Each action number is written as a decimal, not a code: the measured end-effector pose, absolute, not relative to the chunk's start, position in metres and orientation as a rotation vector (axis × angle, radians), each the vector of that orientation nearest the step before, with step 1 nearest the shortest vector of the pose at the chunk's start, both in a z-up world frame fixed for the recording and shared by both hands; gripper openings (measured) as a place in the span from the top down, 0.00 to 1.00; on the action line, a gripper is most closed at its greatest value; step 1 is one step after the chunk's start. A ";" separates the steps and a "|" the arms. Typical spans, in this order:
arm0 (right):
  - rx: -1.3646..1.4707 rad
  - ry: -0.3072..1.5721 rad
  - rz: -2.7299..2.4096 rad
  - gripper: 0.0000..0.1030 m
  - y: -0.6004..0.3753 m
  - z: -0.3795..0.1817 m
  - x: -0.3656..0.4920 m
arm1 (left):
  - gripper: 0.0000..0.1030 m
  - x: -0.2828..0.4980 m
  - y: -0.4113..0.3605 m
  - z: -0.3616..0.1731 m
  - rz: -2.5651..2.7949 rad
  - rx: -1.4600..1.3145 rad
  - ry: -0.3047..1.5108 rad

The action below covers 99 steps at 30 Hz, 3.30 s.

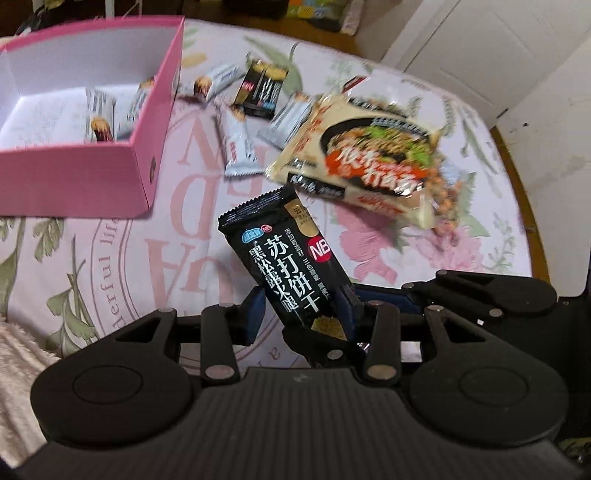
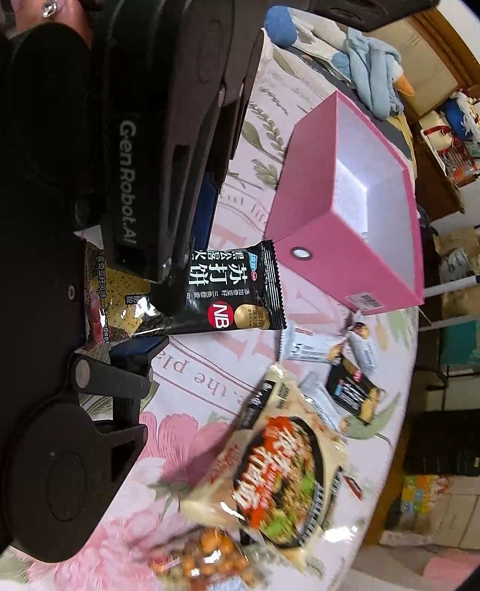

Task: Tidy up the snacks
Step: 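Lift the black cracker pack with the left tool toward the pink box, then open the left tool to drop the cracker pack into the pink box, then move the left tool to the large noodle bag and close on it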

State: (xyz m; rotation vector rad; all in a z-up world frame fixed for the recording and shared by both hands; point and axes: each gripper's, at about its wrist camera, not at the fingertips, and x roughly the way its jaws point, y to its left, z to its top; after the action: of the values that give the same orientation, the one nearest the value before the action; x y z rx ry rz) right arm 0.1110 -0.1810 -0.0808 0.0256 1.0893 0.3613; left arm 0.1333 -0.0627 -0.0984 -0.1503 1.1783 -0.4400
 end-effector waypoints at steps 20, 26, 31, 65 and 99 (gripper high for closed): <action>-0.016 0.829 0.591 0.48 -0.089 0.020 0.165 | 0.57 0.149 0.051 0.016 -0.283 -0.234 0.839; -0.039 0.843 0.655 0.48 -0.049 -0.004 0.223 | 0.56 0.213 0.096 -0.004 -0.217 -0.285 0.874; -0.010 0.951 0.672 0.48 -0.028 -0.053 0.276 | 0.56 0.272 0.124 -0.055 -0.167 -0.352 0.999; -0.017 0.989 0.610 0.33 -0.098 -0.005 0.233 | 0.47 0.240 0.102 -0.031 -0.225 -0.089 0.872; 0.031 0.952 0.141 0.32 -0.300 -0.062 0.196 | 0.19 0.238 -0.118 -0.053 -0.532 0.000 0.902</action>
State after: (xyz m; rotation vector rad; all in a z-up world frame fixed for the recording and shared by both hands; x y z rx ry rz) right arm 0.1965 -0.2995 -0.0623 0.0305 0.9517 0.1406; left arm 0.2384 -0.1178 -0.0526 0.0004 0.9020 -0.5316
